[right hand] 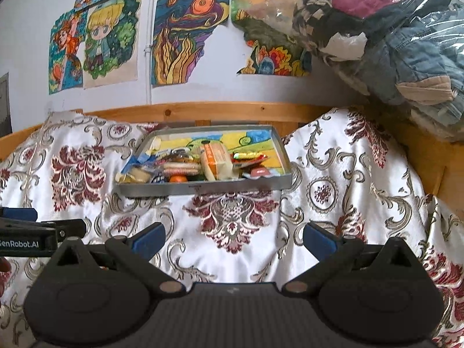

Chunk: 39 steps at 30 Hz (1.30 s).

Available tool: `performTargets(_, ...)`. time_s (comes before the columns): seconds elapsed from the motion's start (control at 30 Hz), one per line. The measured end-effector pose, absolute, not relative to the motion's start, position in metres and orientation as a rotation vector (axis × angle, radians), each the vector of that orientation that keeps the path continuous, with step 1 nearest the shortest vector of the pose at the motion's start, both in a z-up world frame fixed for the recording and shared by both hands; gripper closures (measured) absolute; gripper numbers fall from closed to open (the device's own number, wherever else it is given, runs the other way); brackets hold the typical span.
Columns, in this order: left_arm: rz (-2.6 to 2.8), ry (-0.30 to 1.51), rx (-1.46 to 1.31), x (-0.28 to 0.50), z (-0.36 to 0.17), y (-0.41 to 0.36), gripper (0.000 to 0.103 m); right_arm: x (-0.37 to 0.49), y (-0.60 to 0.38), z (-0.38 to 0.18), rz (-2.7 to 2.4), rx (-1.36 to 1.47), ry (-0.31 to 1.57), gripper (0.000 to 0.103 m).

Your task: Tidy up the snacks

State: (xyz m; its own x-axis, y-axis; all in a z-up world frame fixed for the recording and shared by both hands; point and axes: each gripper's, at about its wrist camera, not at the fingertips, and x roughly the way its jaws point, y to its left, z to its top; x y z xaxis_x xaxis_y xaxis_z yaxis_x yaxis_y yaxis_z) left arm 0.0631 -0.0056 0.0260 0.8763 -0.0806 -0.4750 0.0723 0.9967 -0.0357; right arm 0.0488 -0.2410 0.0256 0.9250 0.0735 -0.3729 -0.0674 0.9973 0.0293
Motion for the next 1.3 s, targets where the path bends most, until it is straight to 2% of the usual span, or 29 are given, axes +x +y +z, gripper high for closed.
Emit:
performTargets(0.43, -0.074, 0.544, -0.027, 0.069, 0.006, -0.001, 0.001, 0.057, -0.245, 0.008, 0.07, 0.022, 0.421, 0.0)
performTargets(1.3, -0.074, 0.542, -0.028, 0.067, 0.006, -0.001, 0.001, 0.056, -0.243, 0.007, 0.074, 0.018, 0.43, 0.0)
